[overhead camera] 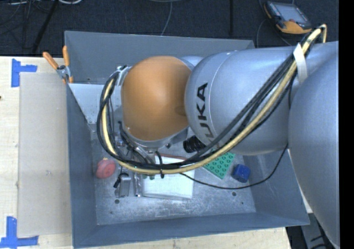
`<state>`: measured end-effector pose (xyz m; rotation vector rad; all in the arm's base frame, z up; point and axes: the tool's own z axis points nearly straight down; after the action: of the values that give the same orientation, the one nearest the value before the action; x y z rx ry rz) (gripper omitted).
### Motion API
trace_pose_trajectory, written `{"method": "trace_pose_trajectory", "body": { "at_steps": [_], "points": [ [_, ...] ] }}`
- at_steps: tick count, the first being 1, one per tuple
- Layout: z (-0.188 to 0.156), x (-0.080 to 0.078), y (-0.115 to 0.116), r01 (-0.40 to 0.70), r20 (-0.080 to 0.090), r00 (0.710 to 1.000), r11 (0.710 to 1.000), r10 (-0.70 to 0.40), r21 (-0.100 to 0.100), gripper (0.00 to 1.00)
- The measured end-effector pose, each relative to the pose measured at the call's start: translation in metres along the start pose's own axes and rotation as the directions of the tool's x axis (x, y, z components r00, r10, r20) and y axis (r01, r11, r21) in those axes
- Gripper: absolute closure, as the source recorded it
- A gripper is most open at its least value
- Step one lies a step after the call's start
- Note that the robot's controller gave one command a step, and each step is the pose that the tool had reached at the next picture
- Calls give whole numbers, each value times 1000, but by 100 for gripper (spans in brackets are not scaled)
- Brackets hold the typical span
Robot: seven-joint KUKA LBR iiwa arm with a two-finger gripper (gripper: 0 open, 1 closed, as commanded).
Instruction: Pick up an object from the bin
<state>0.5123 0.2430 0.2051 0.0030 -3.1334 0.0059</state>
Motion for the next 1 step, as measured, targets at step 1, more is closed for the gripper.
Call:
{"method": "trace_pose_trajectory", "body": {
  "at_steps": [1],
  "points": [
    [131,-41,-44,322,2,947,947,-322,-1,0]
  ]
}}
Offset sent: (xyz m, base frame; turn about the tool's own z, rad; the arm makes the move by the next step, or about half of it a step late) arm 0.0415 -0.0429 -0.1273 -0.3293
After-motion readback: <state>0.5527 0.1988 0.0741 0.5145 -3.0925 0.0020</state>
